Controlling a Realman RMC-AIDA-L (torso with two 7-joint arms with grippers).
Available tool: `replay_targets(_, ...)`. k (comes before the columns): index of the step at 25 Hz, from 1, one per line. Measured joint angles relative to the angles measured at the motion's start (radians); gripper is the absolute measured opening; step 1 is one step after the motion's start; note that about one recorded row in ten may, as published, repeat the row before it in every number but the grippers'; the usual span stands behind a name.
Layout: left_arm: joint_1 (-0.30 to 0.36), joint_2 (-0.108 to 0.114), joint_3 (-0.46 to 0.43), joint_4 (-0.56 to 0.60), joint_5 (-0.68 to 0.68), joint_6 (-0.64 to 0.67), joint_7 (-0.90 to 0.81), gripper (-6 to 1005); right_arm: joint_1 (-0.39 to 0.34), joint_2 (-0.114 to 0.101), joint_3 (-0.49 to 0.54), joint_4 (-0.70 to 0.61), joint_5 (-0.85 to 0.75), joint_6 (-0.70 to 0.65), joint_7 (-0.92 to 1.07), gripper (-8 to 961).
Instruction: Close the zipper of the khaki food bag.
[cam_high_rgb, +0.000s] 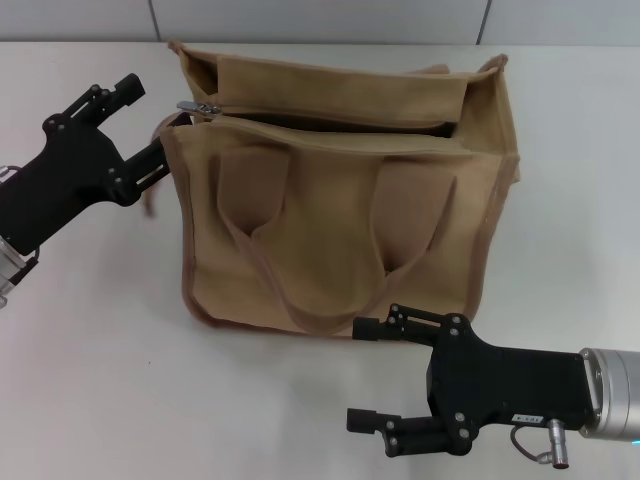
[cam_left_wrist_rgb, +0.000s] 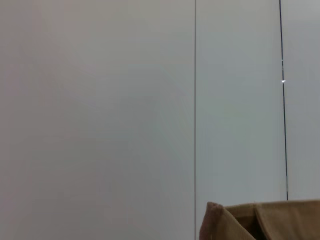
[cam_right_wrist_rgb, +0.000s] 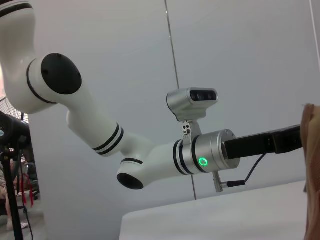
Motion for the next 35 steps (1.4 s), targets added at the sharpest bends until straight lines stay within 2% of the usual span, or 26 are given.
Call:
replay_targets(4,-0.005,-0.001,0.015,-0.008,0.000,-0.011,0.012,749,0.001,0.000,0.000,0.000,0.004,0.003,0.000,832)
replay_targets(9,0.004,0.002,0.085,-0.006,0.005,-0.027,0.031,743,0.004,0.000,0.000,0.000,0.005,0.006,0.000,833)
replay_targets(23,0.015,0.000,0.078,-0.032,-0.037,-0.043,0.082,725,0.006,0.000,0.002,-0.002,0.018,0.008,0.000,832)
replay_targets(26,0.013,0.000,0.077,-0.040,-0.045,-0.033,0.094,564,0.003,0.000,0.002,-0.001,0.018,0.008,0.000,832)
replay_targets(32,0.015,-0.001,0.077,-0.047,-0.063,-0.009,0.095,334,-0.001,0.000,0.002,0.000,0.018,0.008,-0.006,832)
replay_targets(35,0.015,-0.001,0.077,-0.048,-0.067,-0.005,0.095,273,-0.004,0.000,0.002,0.001,0.020,0.008,-0.016,833)
